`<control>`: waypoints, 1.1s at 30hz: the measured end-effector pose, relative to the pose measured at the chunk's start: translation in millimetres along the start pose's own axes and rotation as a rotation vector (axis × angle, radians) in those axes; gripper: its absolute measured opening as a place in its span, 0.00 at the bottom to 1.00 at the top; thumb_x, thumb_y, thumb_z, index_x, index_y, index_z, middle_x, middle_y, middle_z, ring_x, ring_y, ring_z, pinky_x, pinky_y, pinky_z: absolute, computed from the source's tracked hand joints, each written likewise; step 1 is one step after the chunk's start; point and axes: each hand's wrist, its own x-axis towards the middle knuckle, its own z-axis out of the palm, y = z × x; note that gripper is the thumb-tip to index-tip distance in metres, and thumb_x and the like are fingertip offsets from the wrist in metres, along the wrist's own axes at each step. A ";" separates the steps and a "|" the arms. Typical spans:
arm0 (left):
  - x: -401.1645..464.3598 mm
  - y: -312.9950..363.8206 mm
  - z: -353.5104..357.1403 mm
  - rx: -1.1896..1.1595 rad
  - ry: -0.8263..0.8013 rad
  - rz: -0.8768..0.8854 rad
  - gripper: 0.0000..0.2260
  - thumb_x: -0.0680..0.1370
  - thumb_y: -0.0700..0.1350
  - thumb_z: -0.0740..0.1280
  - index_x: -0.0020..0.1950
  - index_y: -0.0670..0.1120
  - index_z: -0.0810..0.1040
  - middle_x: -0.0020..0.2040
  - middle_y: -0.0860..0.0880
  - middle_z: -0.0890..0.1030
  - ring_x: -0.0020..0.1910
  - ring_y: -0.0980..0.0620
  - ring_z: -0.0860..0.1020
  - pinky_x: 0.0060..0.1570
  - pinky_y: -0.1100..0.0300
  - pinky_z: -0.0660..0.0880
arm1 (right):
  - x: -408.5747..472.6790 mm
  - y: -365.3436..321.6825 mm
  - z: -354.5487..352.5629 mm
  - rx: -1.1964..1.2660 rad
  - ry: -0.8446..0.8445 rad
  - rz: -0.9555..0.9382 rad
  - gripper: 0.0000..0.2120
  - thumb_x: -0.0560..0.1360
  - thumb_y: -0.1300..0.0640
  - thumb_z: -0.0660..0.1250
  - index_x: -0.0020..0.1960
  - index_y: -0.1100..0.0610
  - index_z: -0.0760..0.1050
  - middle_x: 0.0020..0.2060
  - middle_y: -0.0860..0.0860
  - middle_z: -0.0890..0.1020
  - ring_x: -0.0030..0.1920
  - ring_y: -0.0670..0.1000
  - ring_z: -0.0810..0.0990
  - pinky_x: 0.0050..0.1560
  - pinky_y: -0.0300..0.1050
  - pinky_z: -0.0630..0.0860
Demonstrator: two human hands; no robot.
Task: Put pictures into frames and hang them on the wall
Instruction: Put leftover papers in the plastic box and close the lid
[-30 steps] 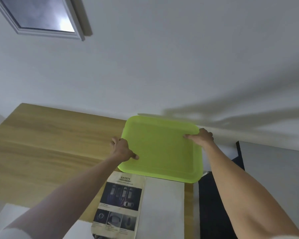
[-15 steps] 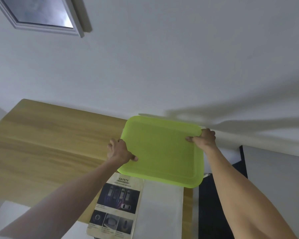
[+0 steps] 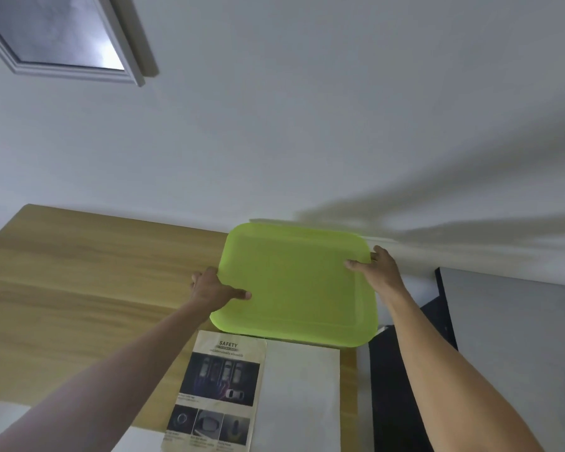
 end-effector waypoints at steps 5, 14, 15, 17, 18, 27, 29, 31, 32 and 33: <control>-3.5 -4.7 -14.5 -0.376 -0.029 -0.023 0.40 0.62 0.39 0.82 0.69 0.40 0.66 0.60 0.43 0.75 0.56 0.42 0.75 0.54 0.49 0.74 | -29.9 12.5 -0.7 0.110 -0.105 -0.062 0.51 0.68 0.58 0.80 0.81 0.53 0.53 0.77 0.48 0.62 0.76 0.54 0.63 0.65 0.46 0.65; -6.7 -21.9 -71.2 -0.454 -0.190 0.045 0.35 0.65 0.35 0.79 0.69 0.40 0.69 0.51 0.47 0.81 0.51 0.45 0.80 0.50 0.51 0.76 | -58.4 -2.1 19.6 0.199 -0.110 -0.052 0.27 0.62 0.56 0.83 0.59 0.58 0.80 0.49 0.52 0.86 0.46 0.54 0.86 0.45 0.49 0.82; -6.5 -25.4 -79.4 -0.448 -0.184 0.049 0.36 0.65 0.34 0.79 0.69 0.40 0.68 0.49 0.47 0.80 0.51 0.44 0.79 0.49 0.52 0.76 | -61.0 -5.6 26.9 0.179 -0.107 -0.065 0.29 0.61 0.54 0.83 0.59 0.56 0.80 0.50 0.52 0.86 0.47 0.53 0.86 0.46 0.49 0.82; -2.3 -33.6 -96.0 -0.443 -0.174 0.065 0.36 0.64 0.33 0.79 0.69 0.42 0.67 0.48 0.48 0.79 0.50 0.44 0.79 0.47 0.52 0.76 | -66.9 -13.0 45.1 0.154 -0.098 -0.079 0.35 0.58 0.51 0.84 0.62 0.54 0.78 0.52 0.51 0.85 0.49 0.53 0.85 0.52 0.53 0.82; 1.6 -38.5 -105.2 -0.439 -0.171 0.072 0.36 0.64 0.33 0.79 0.69 0.41 0.67 0.48 0.47 0.79 0.50 0.44 0.79 0.47 0.53 0.76 | -70.4 -18.5 55.0 0.141 -0.093 -0.092 0.36 0.58 0.51 0.84 0.63 0.53 0.77 0.52 0.51 0.85 0.49 0.54 0.85 0.54 0.55 0.81; 51.9 -102.4 -214.0 -0.367 -0.122 0.030 0.40 0.62 0.35 0.80 0.71 0.40 0.68 0.61 0.42 0.79 0.61 0.42 0.75 0.60 0.50 0.72 | -99.0 -86.6 167.9 0.021 -0.134 -0.098 0.17 0.62 0.60 0.83 0.47 0.53 0.81 0.43 0.49 0.86 0.42 0.48 0.84 0.43 0.43 0.78; 64.0 -117.5 -234.9 -0.364 -0.115 0.021 0.40 0.62 0.34 0.80 0.71 0.39 0.68 0.60 0.41 0.80 0.60 0.42 0.76 0.60 0.48 0.73 | -95.3 -92.8 198.0 0.008 -0.107 -0.074 0.24 0.58 0.53 0.85 0.52 0.56 0.82 0.45 0.52 0.87 0.44 0.51 0.85 0.44 0.44 0.79; 76.6 -132.7 -253.3 -0.363 -0.106 0.004 0.38 0.63 0.32 0.79 0.71 0.39 0.68 0.59 0.41 0.80 0.59 0.42 0.77 0.60 0.48 0.73 | -95.6 -101.5 227.2 -0.001 -0.084 -0.055 0.31 0.56 0.49 0.85 0.55 0.57 0.80 0.47 0.51 0.86 0.45 0.51 0.84 0.42 0.42 0.78; 82.4 -140.3 -261.6 -0.361 -0.100 -0.008 0.37 0.64 0.32 0.79 0.71 0.39 0.69 0.59 0.41 0.80 0.58 0.41 0.77 0.60 0.47 0.74 | -97.6 -106.5 241.2 -0.013 -0.078 -0.048 0.33 0.57 0.49 0.85 0.56 0.58 0.77 0.48 0.51 0.84 0.46 0.51 0.83 0.41 0.42 0.76; 88.3 -147.9 -268.9 -0.355 -0.100 -0.015 0.36 0.64 0.32 0.78 0.70 0.39 0.70 0.58 0.41 0.80 0.58 0.41 0.78 0.60 0.47 0.74 | -100.1 -111.8 254.5 -0.026 -0.073 -0.044 0.34 0.58 0.49 0.85 0.58 0.58 0.74 0.49 0.50 0.82 0.46 0.52 0.82 0.40 0.42 0.75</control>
